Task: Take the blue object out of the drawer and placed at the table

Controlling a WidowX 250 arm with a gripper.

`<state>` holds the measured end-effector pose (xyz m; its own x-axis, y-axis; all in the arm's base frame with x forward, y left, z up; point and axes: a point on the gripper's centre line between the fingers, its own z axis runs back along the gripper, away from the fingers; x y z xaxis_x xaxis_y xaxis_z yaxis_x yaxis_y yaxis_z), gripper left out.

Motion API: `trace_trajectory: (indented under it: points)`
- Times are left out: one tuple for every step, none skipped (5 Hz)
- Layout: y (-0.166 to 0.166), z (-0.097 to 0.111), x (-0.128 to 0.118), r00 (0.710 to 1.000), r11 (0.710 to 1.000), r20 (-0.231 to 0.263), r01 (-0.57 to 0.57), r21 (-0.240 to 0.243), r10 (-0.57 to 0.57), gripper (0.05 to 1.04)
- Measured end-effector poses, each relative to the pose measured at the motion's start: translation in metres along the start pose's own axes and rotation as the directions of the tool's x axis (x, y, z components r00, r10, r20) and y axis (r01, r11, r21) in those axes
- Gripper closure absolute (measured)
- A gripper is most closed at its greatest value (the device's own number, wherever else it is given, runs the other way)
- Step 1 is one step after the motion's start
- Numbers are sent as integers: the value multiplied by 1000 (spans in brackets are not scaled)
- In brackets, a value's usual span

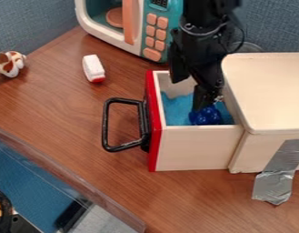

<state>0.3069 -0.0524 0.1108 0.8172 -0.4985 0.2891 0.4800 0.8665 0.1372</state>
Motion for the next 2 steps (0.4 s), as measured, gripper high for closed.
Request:
trace_trajectory:
  points:
    - [-1, -7, 3, 1000, 1000, 13, 4, -9, -4, 83]
    - [-3, -10, 6, 998, 999, 61, 1, -52, 3, 84]
